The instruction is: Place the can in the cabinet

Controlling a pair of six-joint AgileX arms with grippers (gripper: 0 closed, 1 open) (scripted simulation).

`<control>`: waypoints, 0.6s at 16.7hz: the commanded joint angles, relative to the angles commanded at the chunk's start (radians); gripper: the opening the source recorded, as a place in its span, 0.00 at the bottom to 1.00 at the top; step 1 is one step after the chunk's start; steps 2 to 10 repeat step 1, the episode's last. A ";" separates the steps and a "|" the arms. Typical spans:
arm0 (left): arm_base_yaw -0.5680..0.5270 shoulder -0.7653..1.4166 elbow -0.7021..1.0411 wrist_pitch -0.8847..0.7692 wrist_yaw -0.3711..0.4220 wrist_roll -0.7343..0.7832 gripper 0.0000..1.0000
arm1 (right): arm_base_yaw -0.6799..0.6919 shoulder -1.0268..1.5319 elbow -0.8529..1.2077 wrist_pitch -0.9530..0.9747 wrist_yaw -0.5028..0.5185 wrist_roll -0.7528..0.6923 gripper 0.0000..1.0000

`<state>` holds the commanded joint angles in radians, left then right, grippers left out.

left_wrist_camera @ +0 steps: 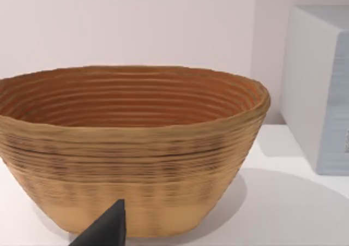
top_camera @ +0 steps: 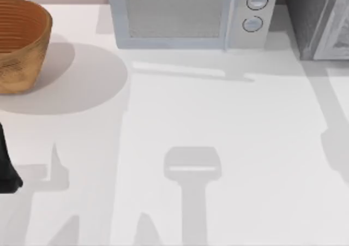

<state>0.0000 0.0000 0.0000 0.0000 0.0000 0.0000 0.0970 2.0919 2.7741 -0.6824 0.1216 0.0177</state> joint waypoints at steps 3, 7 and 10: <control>0.000 0.000 0.000 0.000 0.000 0.000 1.00 | 0.000 0.000 0.000 0.000 0.000 0.000 1.00; 0.000 0.000 0.000 0.000 0.000 0.000 1.00 | 0.000 0.000 0.000 0.000 0.000 0.000 1.00; 0.000 0.000 0.000 0.000 0.000 0.000 1.00 | 0.000 0.000 0.000 0.000 0.000 0.000 1.00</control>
